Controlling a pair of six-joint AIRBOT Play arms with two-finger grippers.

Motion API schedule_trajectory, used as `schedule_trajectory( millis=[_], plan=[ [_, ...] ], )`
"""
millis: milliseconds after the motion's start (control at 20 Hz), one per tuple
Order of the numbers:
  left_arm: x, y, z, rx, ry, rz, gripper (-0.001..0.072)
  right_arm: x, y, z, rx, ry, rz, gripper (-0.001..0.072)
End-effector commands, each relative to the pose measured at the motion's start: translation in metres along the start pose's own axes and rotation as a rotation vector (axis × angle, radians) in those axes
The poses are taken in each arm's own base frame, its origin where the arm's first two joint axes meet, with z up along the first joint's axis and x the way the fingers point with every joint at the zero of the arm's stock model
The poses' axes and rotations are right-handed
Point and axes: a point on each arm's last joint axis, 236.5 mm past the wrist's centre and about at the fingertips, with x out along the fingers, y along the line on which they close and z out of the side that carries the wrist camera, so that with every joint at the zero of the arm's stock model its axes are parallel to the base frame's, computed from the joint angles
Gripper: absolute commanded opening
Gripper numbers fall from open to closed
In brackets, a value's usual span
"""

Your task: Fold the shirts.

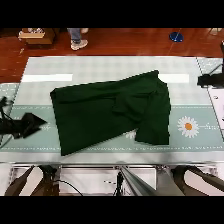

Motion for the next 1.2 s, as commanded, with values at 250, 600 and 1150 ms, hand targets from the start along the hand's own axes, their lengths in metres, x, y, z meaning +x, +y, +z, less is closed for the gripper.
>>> schedule_trajectory(
  millis=[250,600,1150],
  plan=[
    [0.031,0.01,-0.078,-0.147,0.26,-0.057,0.0639,0.027,-0.003,-0.071,0.117,0.152,0.09,0.0425],
    [0.044,0.017,-0.086,-0.11,0.31,0.037,0.0639,0.03,0.001,-0.077,0.118,0.162,0.098,0.0425],
    [0.08,0.023,-0.108,-0.102,0.481,0.123,0.0639,0.03,0.001,-0.078,0.116,0.165,0.098,0.0424]
  ],
)
